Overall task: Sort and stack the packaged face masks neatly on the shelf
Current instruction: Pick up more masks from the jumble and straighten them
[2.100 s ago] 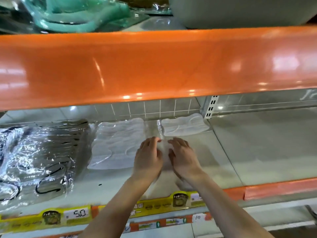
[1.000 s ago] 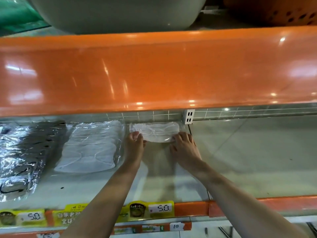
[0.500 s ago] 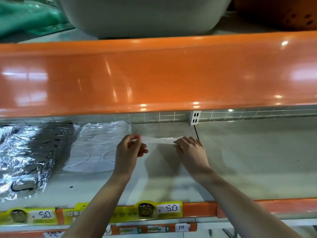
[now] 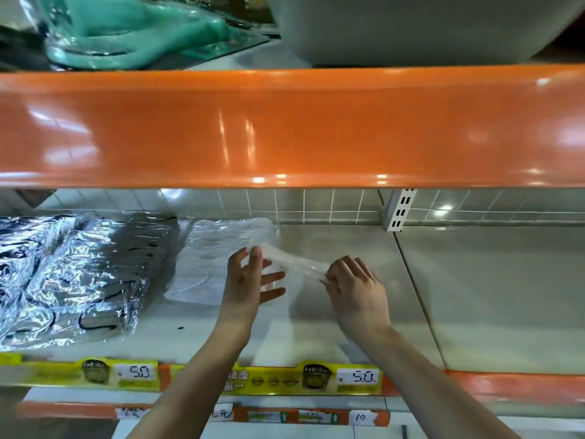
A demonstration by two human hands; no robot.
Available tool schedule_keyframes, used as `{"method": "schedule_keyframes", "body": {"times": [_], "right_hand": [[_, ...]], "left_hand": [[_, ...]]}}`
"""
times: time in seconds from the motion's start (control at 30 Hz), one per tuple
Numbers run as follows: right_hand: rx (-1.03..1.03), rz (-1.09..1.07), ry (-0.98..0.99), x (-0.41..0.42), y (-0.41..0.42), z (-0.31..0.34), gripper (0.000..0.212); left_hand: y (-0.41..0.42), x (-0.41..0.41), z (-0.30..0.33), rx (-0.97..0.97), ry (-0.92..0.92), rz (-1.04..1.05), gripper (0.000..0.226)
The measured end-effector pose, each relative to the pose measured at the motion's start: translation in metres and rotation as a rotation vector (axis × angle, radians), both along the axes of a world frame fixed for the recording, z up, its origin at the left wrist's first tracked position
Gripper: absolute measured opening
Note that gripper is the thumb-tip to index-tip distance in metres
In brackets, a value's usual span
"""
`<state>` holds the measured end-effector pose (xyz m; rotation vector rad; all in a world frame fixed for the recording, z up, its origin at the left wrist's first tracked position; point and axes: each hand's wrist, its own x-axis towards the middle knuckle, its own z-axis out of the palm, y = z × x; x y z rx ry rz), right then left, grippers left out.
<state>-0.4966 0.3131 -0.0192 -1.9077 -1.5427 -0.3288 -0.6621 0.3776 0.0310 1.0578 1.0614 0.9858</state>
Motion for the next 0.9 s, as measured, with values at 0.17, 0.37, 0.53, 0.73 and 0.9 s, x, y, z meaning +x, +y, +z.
{"method": "schedule_keyframes", "body": {"times": [0.17, 0.37, 0.53, 0.73, 0.9], "right_hand": [[0.096, 0.09, -0.092, -0.035, 0.008, -0.013, 0.008], [0.054, 0.188, -0.079, -0.068, 0.019, -0.023, 0.006], [-0.068, 0.261, -0.105, -0.081, 0.024, -0.029, 0.017], [-0.162, 0.258, -0.127, -0.093, 0.029, -0.033, 0.021], [-0.131, 0.249, -0.153, -0.105, 0.037, -0.032, 0.022]], "left_hand": [[0.01, -0.033, -0.002, -0.08, -0.086, 0.099, 0.039], [0.025, -0.075, -0.018, -0.087, 0.023, 0.08, 0.037], [0.036, -0.098, -0.037, -0.111, 0.122, 0.123, 0.041], [0.044, -0.117, -0.055, -0.058, 0.252, 0.161, 0.045], [0.049, -0.13, -0.054, 0.076, 0.415, 0.151, 0.055]]}}
